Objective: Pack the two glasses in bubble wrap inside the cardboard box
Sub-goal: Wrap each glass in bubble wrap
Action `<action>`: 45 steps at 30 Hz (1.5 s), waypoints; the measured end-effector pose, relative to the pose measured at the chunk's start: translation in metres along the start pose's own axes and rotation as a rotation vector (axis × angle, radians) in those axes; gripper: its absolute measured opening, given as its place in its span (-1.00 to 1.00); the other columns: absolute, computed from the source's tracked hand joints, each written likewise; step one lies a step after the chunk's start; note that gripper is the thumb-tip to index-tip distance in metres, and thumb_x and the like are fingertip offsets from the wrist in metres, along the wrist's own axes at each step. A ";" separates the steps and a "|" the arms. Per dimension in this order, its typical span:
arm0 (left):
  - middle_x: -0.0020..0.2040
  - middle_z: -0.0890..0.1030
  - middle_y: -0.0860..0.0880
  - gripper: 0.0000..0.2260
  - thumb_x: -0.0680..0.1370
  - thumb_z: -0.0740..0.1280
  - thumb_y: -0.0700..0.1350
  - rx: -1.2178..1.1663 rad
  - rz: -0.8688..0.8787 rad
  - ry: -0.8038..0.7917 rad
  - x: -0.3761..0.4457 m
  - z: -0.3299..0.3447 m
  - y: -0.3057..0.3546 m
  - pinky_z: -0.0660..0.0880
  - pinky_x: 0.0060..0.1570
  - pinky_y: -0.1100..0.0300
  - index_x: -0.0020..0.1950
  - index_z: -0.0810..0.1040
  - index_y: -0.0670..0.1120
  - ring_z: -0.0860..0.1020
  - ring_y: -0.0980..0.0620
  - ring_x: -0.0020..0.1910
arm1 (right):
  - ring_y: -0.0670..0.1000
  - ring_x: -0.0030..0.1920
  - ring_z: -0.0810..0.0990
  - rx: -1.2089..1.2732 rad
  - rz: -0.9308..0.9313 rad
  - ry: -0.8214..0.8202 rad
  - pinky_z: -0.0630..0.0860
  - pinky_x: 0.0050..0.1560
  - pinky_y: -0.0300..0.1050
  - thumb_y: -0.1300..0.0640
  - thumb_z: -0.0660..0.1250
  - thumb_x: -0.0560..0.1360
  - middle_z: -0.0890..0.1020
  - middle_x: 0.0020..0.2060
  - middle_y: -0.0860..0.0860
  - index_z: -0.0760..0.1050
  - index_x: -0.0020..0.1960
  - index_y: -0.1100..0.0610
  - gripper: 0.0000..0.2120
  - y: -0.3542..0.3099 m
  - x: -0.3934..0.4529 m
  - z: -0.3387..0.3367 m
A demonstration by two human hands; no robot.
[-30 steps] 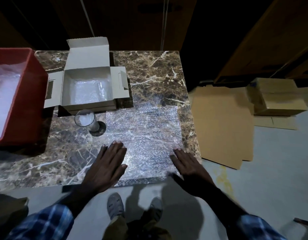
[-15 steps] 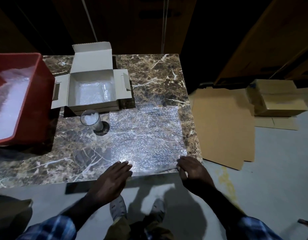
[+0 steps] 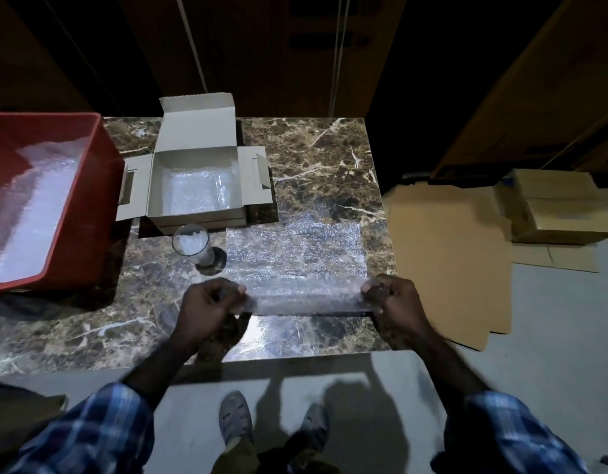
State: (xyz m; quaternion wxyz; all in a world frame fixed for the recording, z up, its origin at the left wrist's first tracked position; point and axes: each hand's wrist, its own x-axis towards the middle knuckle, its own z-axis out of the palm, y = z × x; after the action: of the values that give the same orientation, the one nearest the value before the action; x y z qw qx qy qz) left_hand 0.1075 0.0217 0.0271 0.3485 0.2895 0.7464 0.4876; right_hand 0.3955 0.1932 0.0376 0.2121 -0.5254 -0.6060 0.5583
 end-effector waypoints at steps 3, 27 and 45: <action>-0.28 0.69 -0.04 -0.87 0.54 0.45 -0.18 -0.142 -0.028 0.112 0.026 0.007 0.007 0.50 -0.16 0.12 -0.17 0.65 -0.20 0.60 0.08 -0.30 | -0.20 -0.44 0.49 0.012 -0.017 0.064 0.42 -0.36 -0.34 0.24 0.42 0.54 0.56 -0.43 -0.11 0.54 -0.31 0.12 -0.75 -0.021 0.023 0.005; -0.46 0.56 -0.05 -0.92 0.66 0.27 -0.09 0.317 0.059 0.114 0.014 0.012 -0.032 0.41 -0.38 0.09 -0.03 0.47 0.02 0.51 0.10 -0.51 | 0.05 -0.35 0.42 -0.325 0.130 0.040 0.32 -0.20 -0.05 0.12 0.28 0.63 0.47 -0.45 0.02 0.38 -0.23 0.05 -0.74 0.021 0.024 0.009; -0.35 0.59 -0.25 -0.69 0.68 0.15 0.04 0.747 0.168 0.207 0.029 0.017 -0.036 0.38 -0.38 0.01 0.32 0.39 -0.12 0.56 -0.33 -0.34 | 0.20 -0.18 0.60 -0.653 0.024 0.056 0.24 -0.27 -0.05 0.14 0.16 0.68 0.64 -0.14 0.25 0.47 0.14 0.28 -0.79 0.006 0.025 0.031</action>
State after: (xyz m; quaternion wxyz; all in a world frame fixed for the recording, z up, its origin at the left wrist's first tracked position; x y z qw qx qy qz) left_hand 0.1005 0.0405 -0.0181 0.1007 0.4058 0.8772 0.2359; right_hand 0.3623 0.2000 0.0152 0.0423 -0.5879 -0.7407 0.3225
